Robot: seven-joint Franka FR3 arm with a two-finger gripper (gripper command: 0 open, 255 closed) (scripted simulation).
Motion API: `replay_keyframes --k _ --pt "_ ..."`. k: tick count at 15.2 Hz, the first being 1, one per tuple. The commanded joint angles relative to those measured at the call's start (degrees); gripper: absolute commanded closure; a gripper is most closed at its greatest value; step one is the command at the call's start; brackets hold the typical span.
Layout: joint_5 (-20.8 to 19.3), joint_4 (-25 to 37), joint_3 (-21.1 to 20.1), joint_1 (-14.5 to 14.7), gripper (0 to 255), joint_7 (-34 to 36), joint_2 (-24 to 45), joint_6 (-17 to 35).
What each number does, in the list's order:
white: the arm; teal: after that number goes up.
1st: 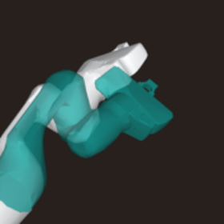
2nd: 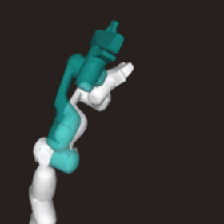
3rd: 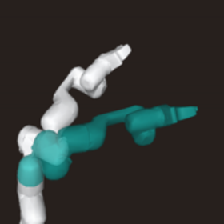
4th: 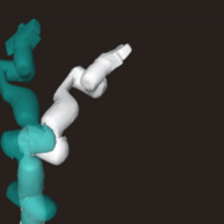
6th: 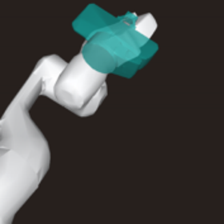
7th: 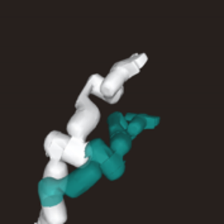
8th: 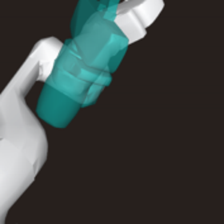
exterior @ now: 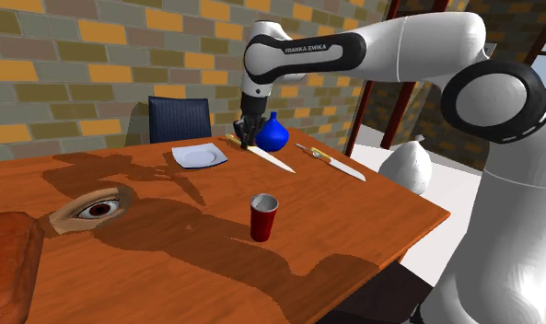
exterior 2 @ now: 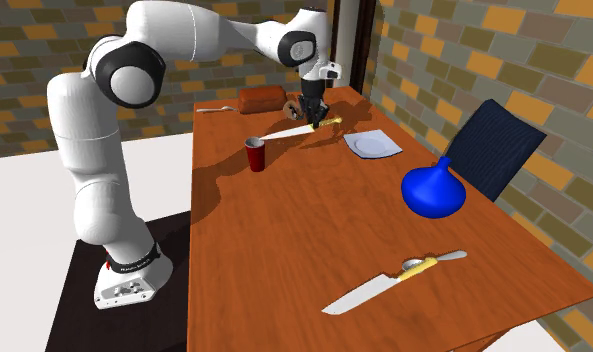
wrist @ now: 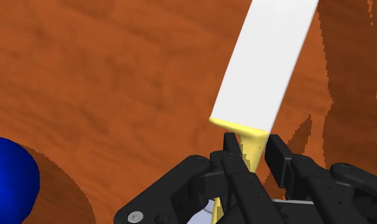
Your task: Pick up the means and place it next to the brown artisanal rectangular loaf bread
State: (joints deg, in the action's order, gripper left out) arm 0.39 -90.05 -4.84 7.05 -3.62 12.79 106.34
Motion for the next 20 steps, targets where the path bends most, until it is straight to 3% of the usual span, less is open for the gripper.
replay_keyframes --k 1,11,20 --pt "-0.24 -2.25 -0.9 1.48 255 2.53 -1.46 0.83" --pt "-1.89 -3.93 -5.88 9.05 255 15.45 -2.58 1.46" --pt "-4.41 0.9 -10.12 16.49 255 27.42 1.17 0.09"
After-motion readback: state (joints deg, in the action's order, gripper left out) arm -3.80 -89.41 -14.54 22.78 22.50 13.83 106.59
